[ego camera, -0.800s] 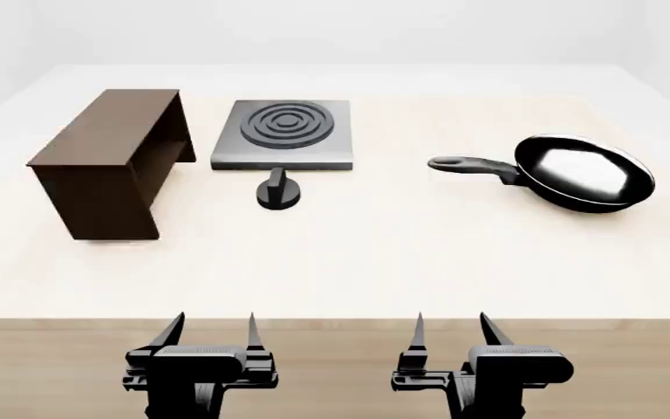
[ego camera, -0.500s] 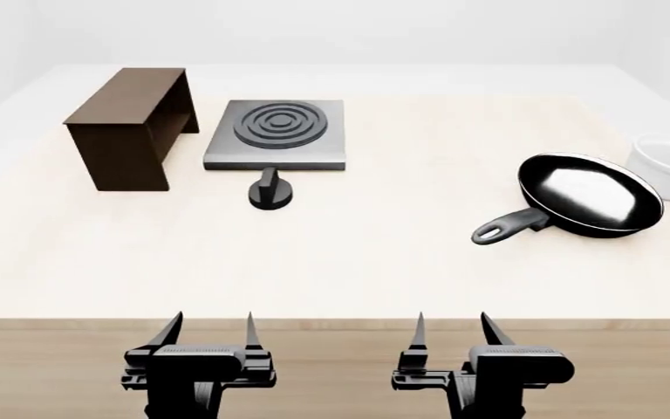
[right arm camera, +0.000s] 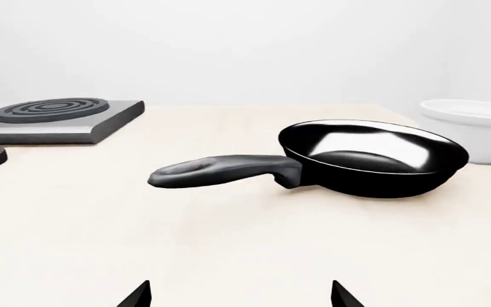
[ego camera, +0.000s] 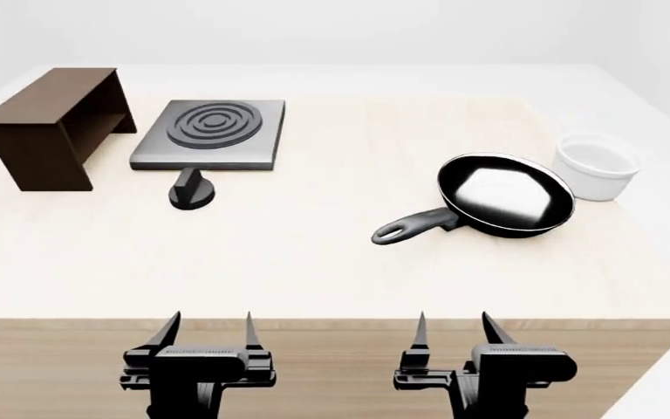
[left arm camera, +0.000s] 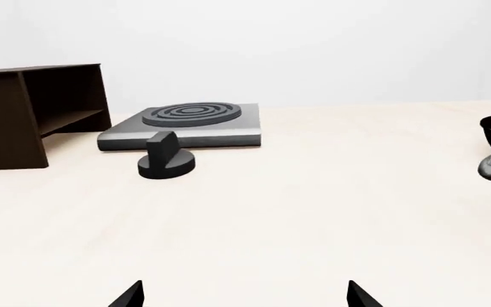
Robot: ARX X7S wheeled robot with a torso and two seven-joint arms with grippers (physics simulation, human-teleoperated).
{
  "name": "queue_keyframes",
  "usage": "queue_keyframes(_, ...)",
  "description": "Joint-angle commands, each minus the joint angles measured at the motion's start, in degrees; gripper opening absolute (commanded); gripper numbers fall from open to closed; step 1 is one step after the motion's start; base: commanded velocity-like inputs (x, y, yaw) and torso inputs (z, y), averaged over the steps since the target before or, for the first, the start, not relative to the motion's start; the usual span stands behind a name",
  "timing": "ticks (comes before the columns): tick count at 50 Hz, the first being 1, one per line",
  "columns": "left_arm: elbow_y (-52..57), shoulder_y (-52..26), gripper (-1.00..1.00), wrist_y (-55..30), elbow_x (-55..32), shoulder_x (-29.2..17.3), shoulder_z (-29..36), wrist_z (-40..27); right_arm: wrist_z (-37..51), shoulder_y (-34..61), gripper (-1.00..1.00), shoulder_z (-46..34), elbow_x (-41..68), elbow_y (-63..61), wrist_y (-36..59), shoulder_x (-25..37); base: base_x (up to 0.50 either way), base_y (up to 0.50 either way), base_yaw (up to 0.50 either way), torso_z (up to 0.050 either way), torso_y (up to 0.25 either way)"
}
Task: Put the frying pan on top of the cabinet.
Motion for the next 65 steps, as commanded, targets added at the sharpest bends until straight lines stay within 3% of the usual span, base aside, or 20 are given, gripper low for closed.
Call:
queue_keyframes(1, -0.46, -0.11, 1.00, 0.90, -0.11, -0.82, 1.07, -1.34, 1.11, 0.15, 1.00, -0.82, 0.68, -0.01, 0.22, 0.88, 0.00, -0.50, 0.00, 0.000, 0.000)
queue_keyframes(4, 0.20, -0.03, 1.00, 0.19, -0.20, -1.06, 1.42, -1.57, 3.06, 0.56, 1.00, -0.18, 0.42, -0.28, 1.53, 0.67, 0.00, -0.49, 0.00, 0.000, 0.000)
queue_keyframes(8, 11.37, -3.77, 1.00, -16.45, -1.96, -1.92, 1.56, -1.75, 5.73, 5.15, 1.00, 1.85, 2.13, -11.07, 18.13, 2.29, 0.00, 0.00, 0.00, 0.000, 0.000)
queue_keyframes(11, 23.69, -12.12, 1.00, -33.18, -2.50, -1.86, 1.03, -3.32, 6.88, 11.86, 1.00, 2.50, 2.76, -23.58, 29.53, 4.21, 0.00, 0.00, 0.00, 0.000, 0.000)
queue_keyframes(15, 28.11, -18.04, 1.00, -38.50, -3.17, -0.84, -0.70, -5.52, 8.18, 16.98, 1.00, 1.88, 2.46, -30.43, 36.38, 5.10, 0.37, 0.00, 0.00, 0.000, 0.000)
queue_keyframes(20, 24.34, -16.68, 1.00, -34.58, -2.92, -1.09, 0.20, -5.69, 9.07, 15.33, 1.00, 1.70, 1.79, -26.60, 34.20, 4.68, 0.50, 0.00, 0.00, 0.000, 0.000)
queue_keyframes(65, 23.47, -17.12, 1.00, -34.49, -6.06, -3.39, 1.83, -7.76, 10.84, 14.83, 1.00, 1.31, 3.62, -27.60, 32.68, 5.75, 0.49, 0.00, 0.00, 0.000, 0.000)
